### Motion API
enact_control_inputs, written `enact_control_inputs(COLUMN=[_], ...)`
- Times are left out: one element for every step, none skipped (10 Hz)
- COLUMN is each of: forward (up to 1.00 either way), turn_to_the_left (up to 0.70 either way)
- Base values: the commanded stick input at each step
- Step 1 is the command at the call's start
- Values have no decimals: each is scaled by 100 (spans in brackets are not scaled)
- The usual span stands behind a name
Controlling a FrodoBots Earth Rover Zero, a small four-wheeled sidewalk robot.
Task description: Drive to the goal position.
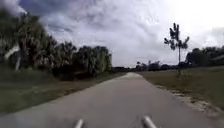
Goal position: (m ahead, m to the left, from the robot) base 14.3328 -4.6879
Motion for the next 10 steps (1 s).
enact_control_inputs(forward=[69, 69, 69, 69, 69, 69, 69, 69, 69, 69], turn_to_the_left=[3, 3, 3, 3, 3, 3, 3, 3, 3, 3])
